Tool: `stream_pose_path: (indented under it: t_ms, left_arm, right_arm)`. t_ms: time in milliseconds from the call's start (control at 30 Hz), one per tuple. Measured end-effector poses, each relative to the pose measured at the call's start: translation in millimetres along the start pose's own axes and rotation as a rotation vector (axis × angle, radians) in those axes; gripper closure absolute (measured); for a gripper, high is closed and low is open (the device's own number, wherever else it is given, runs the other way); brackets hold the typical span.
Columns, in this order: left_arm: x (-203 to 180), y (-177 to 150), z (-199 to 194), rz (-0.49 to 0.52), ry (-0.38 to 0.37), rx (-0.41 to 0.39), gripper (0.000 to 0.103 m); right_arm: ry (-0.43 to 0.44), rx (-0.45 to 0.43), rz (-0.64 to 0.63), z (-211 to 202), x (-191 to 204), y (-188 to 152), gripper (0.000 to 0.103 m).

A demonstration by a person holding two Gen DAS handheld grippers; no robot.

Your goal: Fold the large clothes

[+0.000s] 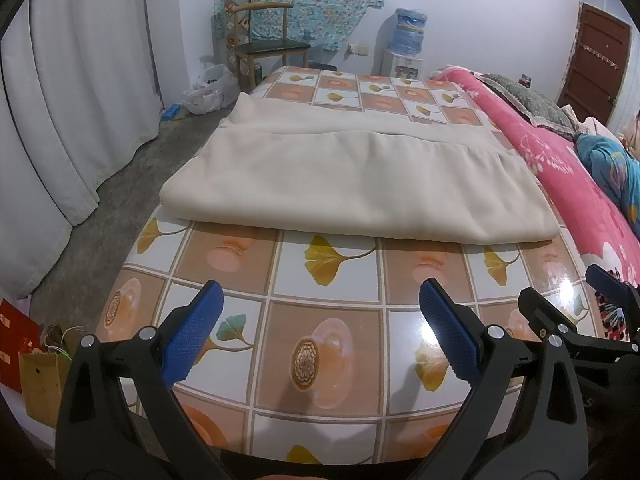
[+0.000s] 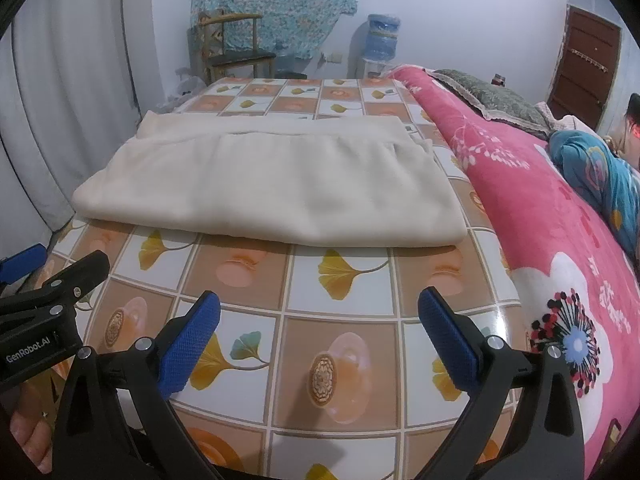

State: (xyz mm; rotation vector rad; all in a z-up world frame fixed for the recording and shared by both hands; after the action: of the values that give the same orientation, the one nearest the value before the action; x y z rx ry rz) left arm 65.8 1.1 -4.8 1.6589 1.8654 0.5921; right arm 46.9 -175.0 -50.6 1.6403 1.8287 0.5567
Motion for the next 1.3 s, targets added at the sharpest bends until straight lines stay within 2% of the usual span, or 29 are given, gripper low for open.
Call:
stream_pose_path:
  t_ms: [400, 1300]
  left_arm:
    - [-10.3, -1.0, 5.5, -0.01, 0.0, 0.005, 0.008]
    - [-5.2, 0.1, 6.9, -0.013, -0.006, 0.007, 0.008]
  right_arm:
    - [0.002, 0.01, -0.009, 5.6, 7.3, 3.5, 0.007]
    - [0.003, 0.011, -0.009, 5.9, 6.7, 3.2, 0.007]
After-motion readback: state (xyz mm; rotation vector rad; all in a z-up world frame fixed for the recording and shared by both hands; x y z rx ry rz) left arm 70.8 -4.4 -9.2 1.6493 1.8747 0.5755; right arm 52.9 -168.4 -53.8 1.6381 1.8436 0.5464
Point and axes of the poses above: each gripper's, at about its wrist camera, not at the fingertips, and z roughly the way its jaws point, x to its left, y to its top, the point moved 6 cm from there along z, roughly the way its jaws point, and after that the axes turned 7 degrees about -z, right-handed, at the moved point
